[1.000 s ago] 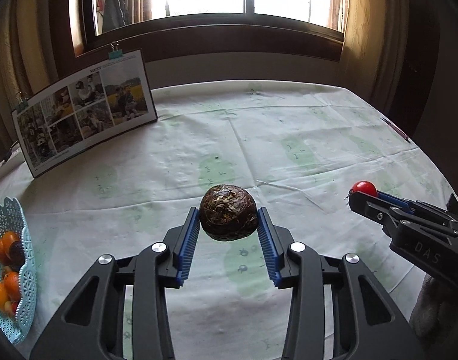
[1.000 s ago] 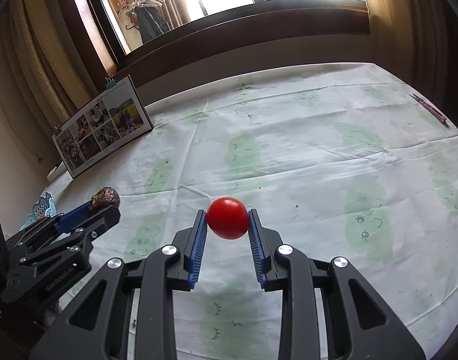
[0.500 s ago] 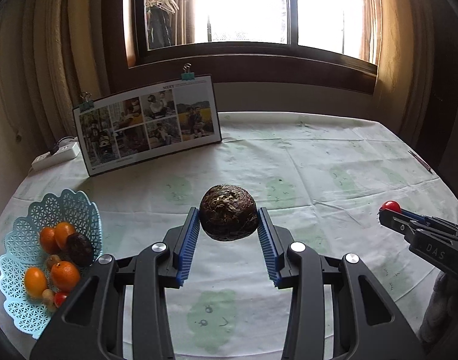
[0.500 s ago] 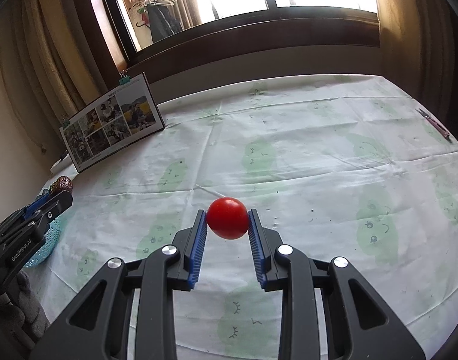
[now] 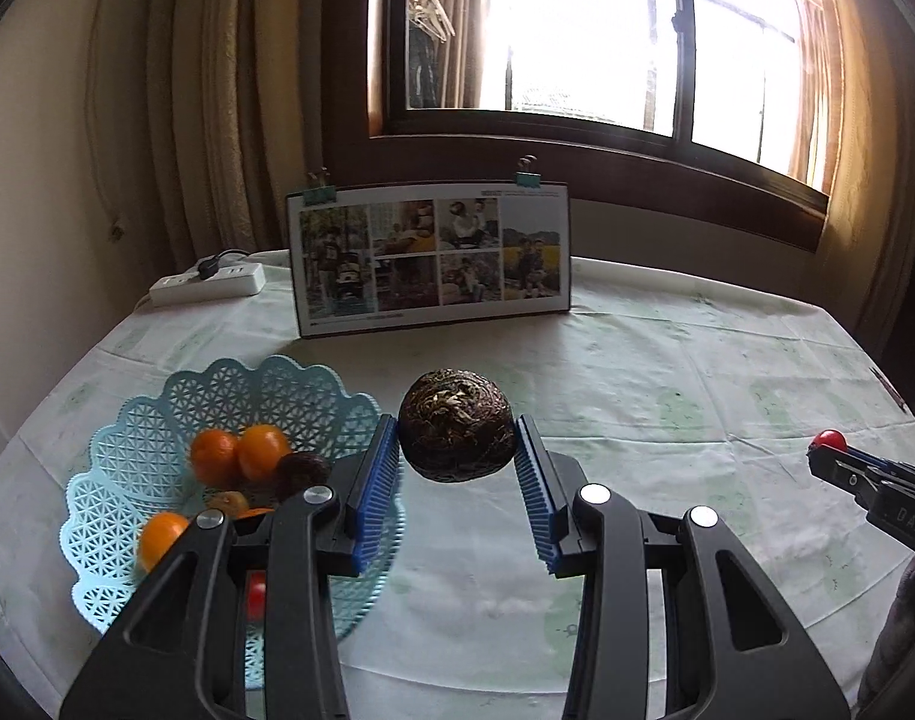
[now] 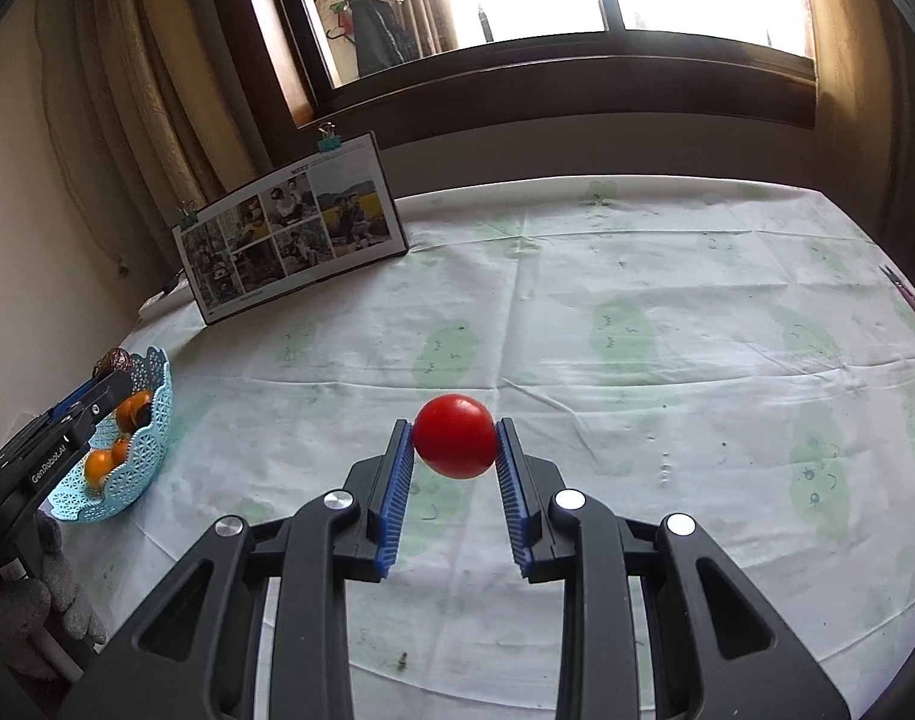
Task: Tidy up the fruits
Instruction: 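Carry the wrinkled brown fruit into the basket and open the left tool while the right holds the tomato, then lower the red tomato into the basket and open the right tool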
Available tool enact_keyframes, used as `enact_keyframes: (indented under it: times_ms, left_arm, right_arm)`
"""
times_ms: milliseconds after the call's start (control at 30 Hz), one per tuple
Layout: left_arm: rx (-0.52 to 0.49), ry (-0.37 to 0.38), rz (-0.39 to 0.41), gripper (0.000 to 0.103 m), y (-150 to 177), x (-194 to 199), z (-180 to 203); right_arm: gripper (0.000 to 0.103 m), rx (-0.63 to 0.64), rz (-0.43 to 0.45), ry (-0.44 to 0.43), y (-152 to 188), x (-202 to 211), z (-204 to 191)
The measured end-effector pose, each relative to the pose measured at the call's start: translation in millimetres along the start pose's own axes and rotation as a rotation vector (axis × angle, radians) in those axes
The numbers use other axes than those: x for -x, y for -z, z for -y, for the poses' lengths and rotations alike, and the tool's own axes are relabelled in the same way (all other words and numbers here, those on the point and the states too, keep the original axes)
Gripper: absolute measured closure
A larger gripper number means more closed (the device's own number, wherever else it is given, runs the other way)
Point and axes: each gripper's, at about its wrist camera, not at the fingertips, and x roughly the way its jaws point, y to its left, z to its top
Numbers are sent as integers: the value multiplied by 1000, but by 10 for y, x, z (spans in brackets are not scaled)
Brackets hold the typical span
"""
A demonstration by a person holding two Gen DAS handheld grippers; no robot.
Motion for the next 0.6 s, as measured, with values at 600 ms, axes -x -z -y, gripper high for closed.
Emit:
enact_keyframes:
  times_ms: [600]
  left_arm:
    - [155,-173,19,51,21,38,-1117]
  right_arm:
    - [75,130,-42,-133,-33,-216,-957]
